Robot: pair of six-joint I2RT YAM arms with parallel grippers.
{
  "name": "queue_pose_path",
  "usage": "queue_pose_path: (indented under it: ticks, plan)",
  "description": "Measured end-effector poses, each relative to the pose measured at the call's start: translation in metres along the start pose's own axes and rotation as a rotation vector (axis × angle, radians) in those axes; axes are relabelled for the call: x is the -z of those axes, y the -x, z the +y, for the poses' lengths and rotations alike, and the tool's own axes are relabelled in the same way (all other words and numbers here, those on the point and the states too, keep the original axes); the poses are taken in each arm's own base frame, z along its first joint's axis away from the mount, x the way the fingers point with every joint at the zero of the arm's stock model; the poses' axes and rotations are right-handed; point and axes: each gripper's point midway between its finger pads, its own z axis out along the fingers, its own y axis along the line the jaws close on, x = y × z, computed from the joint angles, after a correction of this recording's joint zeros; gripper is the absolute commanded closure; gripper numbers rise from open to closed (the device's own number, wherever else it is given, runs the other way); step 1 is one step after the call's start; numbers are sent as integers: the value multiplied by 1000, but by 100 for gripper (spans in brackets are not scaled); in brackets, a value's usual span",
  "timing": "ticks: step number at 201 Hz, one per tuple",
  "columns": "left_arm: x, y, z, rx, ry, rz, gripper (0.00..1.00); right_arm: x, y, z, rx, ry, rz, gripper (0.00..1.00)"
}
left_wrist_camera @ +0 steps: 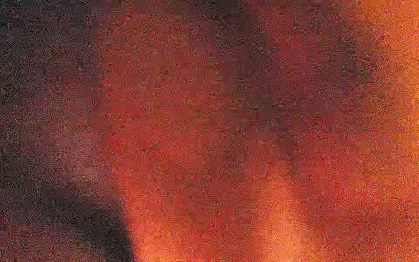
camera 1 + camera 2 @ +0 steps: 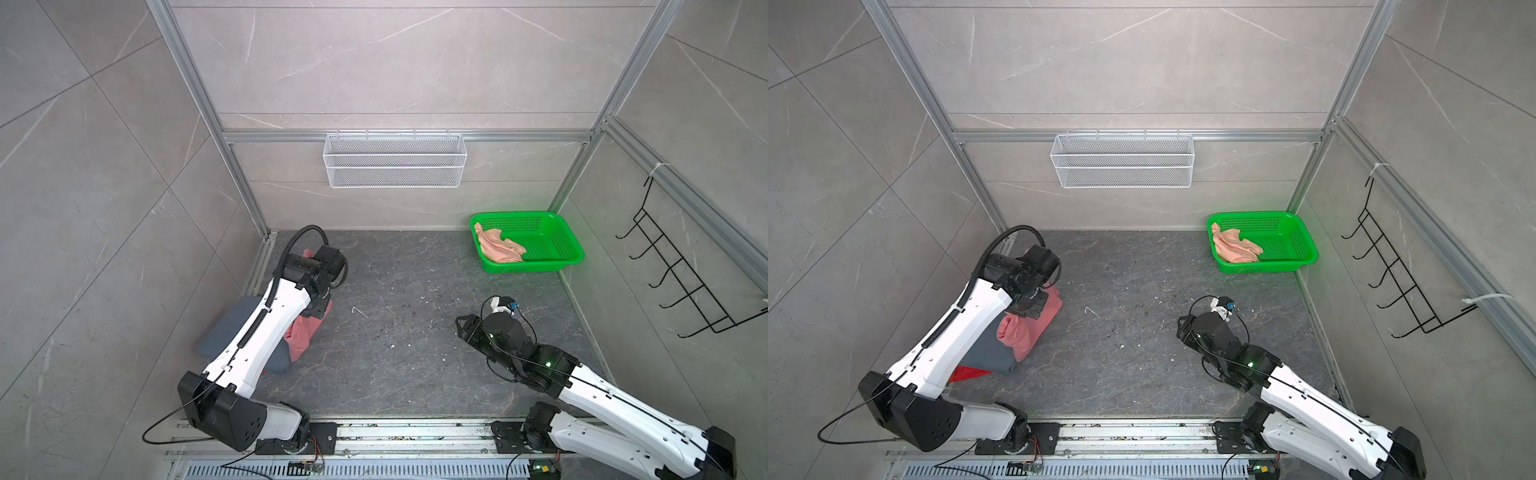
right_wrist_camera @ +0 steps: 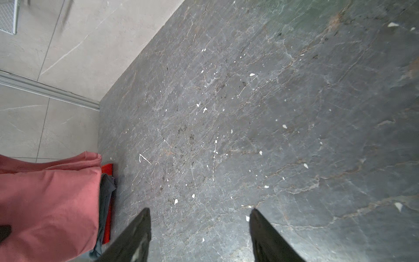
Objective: Fold and stack the t-shirts
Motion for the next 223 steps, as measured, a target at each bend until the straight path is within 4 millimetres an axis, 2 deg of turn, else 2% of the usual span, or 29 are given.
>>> queue_pose_path:
  ticks: [38, 86, 132, 186, 193, 205, 212, 223]
  plan:
    - [-3, -6, 17, 48, 1, -4, 100, 6, 9, 0, 8, -1, -38, 30]
    - [-46, -14, 25, 130, -23, 49, 100, 8, 13, 6, 38, -1, -42, 30]
    - [-70, -11, 61, 237, 45, 59, 100, 8, 18, 11, 62, -21, -43, 30]
    - [-105, -13, 86, 302, 74, 86, 100, 3, 33, 39, 136, -44, -48, 29]
    - [-108, -14, 89, 310, 76, 91, 89, 3, 34, 42, 143, -45, -49, 29]
    - [-111, -15, 93, 318, 85, 92, 84, 1, 38, 47, 154, -48, -55, 28]
    - [-112, -15, 97, 322, 96, 94, 75, 1, 38, 48, 161, -49, -56, 28]
    - [-116, -18, 102, 331, 117, 106, 71, -1, 39, 49, 167, -53, -56, 28]
